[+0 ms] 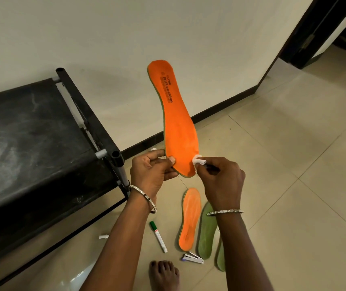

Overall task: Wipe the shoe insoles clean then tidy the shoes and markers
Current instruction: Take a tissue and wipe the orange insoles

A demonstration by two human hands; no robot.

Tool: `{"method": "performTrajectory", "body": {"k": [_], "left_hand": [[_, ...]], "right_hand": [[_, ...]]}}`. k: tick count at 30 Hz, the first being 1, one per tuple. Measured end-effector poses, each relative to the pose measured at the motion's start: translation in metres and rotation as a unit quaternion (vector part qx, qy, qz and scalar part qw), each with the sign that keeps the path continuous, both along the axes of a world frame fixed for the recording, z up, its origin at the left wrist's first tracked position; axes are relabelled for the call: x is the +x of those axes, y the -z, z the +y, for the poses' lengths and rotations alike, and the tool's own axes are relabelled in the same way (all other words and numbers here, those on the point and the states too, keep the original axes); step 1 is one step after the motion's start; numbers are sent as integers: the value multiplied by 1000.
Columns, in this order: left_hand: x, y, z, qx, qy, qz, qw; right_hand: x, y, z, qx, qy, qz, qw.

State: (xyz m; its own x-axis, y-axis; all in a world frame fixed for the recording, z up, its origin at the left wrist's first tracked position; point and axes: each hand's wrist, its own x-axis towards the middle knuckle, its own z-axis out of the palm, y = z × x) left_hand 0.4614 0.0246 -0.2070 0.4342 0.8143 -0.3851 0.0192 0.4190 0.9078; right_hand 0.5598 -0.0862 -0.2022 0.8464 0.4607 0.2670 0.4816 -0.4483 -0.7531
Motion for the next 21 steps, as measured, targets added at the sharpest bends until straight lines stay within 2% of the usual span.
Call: {"method": "performTrajectory", "body": {"k": [7, 12, 14, 17, 21], "left_hand": [[-1, 3, 2, 27, 9, 18, 999], [-1, 4, 1, 106, 62, 62, 990], [-3, 5, 3, 129, 85, 75, 985], [-6, 7, 9, 131, 115, 76, 982], [-8, 1, 8, 136, 143, 76, 977]], "right_hand": [[-24, -2, 16, 20, -79, -10, 997], [7, 3, 2, 3, -21, -26, 999], [15, 3, -3, 13, -12, 22, 1000], [23, 4, -7, 52, -4, 142, 989], [28, 5, -12, 103, -44, 279, 954]]}}
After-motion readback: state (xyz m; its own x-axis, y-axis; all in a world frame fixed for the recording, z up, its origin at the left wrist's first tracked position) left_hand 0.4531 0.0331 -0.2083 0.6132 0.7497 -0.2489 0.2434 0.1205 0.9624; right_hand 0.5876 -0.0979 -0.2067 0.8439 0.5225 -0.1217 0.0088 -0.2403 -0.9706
